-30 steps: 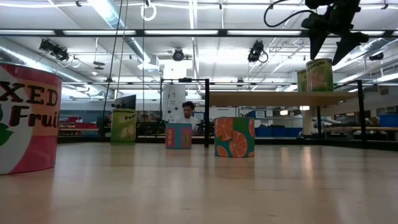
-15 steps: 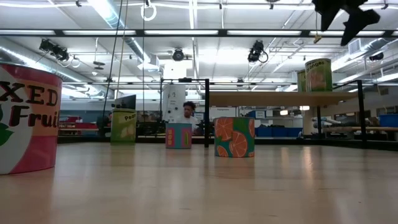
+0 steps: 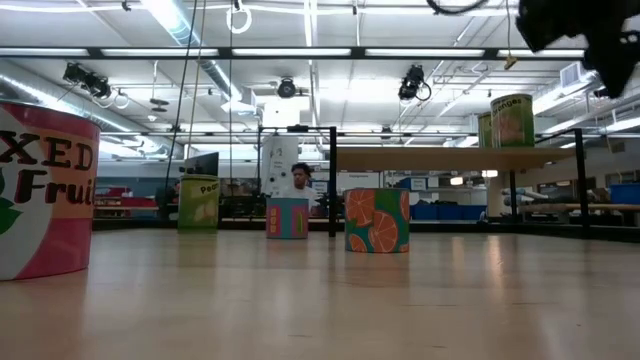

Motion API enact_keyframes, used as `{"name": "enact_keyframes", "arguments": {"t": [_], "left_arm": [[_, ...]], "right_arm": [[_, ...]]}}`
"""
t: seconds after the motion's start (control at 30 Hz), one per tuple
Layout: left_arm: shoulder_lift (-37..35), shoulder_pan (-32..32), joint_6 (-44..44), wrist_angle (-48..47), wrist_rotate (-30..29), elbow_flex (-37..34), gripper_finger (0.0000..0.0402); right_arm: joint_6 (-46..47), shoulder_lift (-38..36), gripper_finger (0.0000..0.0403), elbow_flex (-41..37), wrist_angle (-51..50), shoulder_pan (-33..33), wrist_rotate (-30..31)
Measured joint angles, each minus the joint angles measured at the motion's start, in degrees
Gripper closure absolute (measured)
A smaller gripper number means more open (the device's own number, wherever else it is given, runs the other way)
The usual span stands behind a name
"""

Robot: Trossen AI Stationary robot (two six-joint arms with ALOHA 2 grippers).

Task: Pick and place cans onto a shelf
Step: Put the right large canned pears on the shelf

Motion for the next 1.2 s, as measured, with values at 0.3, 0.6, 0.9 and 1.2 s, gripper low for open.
{"name": "enact_keyframes", "arguments": {"t": [0.3,0.6,0.9,1.2], "left_arm": [[0.28,-1.61,-1.86,-1.1,0.02,0.0,0.0045],[0.26,-2.45,-4.06,-1.11,0.02,0.0,0.0045],[0.26,-4.14,-4.19,-1.08,0.02,0.0,0.0045],[0.26,-4.19,-3.84,-3.34,0.02,0.0,0.0045]], "right_arm": [[1.77,4.58,0.003,-10.41,1.62,2.01,-3.96],[-0.66,6.4,0.0019,-16.08,3.94,-2.09,-6.44],[0.14,8.79,0.0018,-15.78,4.87,-2.28,-4.53],[4.4,13.86,0.0033,-13.83,9.33,-1.59,-5.39]]}}
